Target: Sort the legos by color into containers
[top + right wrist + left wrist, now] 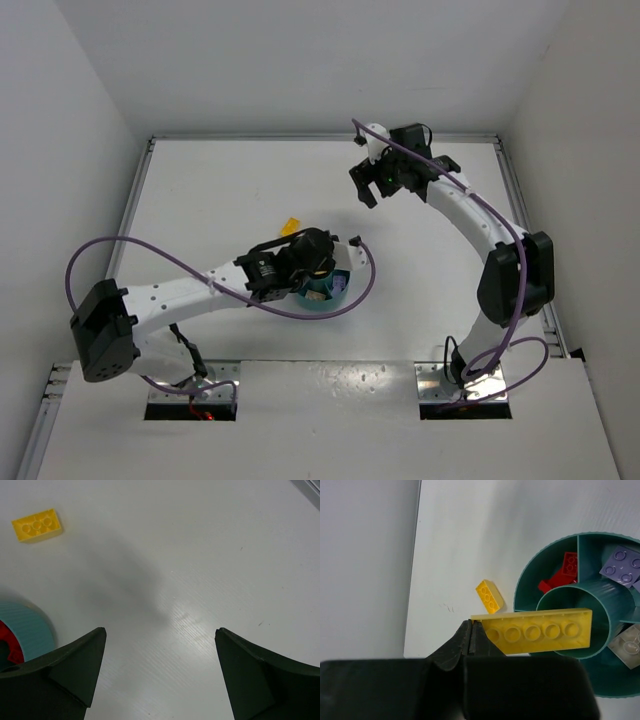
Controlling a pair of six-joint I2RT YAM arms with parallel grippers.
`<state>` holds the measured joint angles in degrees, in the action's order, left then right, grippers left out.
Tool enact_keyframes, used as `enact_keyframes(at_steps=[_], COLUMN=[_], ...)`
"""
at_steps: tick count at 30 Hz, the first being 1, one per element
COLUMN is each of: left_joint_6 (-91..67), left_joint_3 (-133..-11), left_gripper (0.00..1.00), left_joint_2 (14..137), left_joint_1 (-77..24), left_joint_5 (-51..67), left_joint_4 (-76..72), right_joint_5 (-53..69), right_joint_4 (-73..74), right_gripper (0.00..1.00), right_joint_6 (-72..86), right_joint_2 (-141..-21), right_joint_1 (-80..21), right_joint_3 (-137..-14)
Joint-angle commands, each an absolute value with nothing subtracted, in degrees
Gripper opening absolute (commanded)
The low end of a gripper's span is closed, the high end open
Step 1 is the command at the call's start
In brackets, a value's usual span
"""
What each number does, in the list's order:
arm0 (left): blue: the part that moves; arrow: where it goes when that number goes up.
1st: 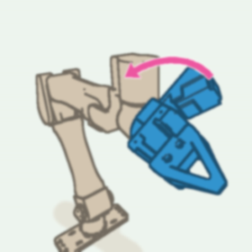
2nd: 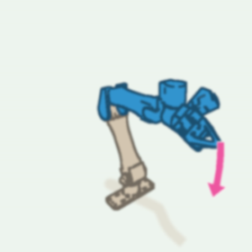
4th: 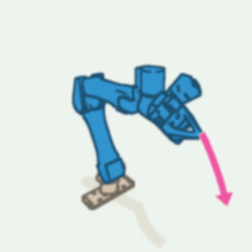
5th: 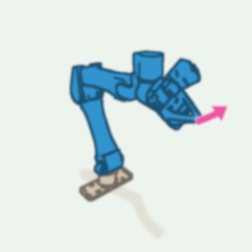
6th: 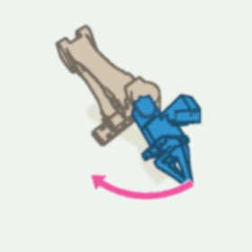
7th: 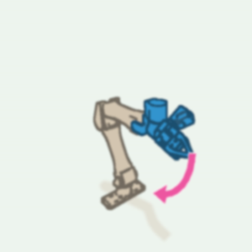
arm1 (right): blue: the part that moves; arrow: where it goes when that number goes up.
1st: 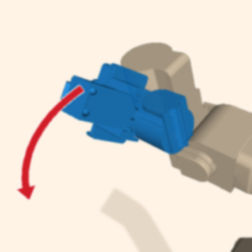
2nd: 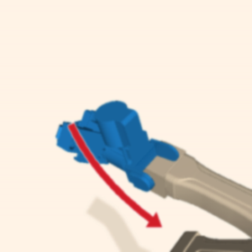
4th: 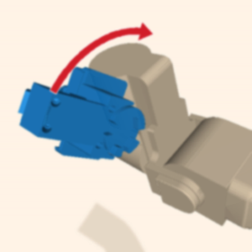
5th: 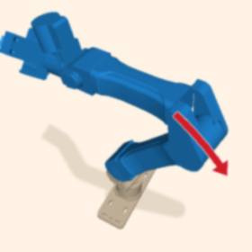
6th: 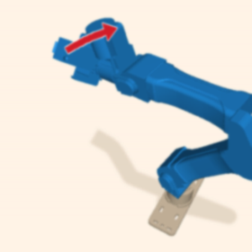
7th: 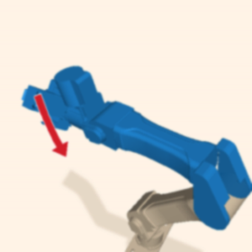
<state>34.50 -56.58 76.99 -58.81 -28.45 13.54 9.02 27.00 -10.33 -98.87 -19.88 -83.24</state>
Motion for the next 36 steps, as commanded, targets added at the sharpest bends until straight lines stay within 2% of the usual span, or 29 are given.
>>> enact_keyframes(at_steps=[1, 11, 19, 23, 29, 33, 34, 35, 36], left_joint_6=[35.1, 35.1, 31.7, 29.4, 28.7, 27.4, 27.4, 26.8, 26.8], left_joint_3=[-59.6, -60.1, -57.2, -57.9, -57.9, -59.2, -60.1, -60.6, -60.6], left_gripper=[0.00, 0.00, 0.13, 0.23, 0.23, 0.39, 0.62, 0.69, 0.73], left_joint_2=[78.1, 78.1, 75.0, 75.0, 73.8, 72.7, 71.8, 71.2, 70.5], left_joint_1=[-57.2, -56.9, -62.8, -62.8, -62.8, -62.8, -62.8, -62.8, -62.8], left_joint_5=[-28.8, -28.2, -29.4, -28.0, -25.9, -20.1, -18.6, -17.2, -13.8], left_joint_4=[11.6, 11.6, 12.2, 15.2, 17.5, 20.7, 21.6, 22.8, 22.8], right_joint_5=[9.0, 9.0, 9.0, 9.0, 9.0, 9.0, 9.0, 9.0, 9.0], right_joint_4=[25.1, 25.1, 25.1, 25.1, 25.1, 25.1, 25.1, 25.1, 25.1], right_gripper=[0.90, 0.90, 0.90, 0.90, 0.90, 0.90, 0.90, 0.90, 0.90], right_joint_6=[-10.5, -11.1, -11.1, -11.1, -11.1, -11.6, -11.6, -11.6, -11.6], right_joint_2=[-96.5, -96.0, -96.0, -96.0, -96.0, -96.0, -96.0, -96.0, -96.5], right_joint_1=[-19.6, -19.6, -19.6, -19.6, -19.6, -19.6, -19.6, -19.6, -19.6], right_joint_3=[-83.1, -81.9, -81.9, -82.4, -83.0, -83.0, -83.0, -83.0, -83.0])
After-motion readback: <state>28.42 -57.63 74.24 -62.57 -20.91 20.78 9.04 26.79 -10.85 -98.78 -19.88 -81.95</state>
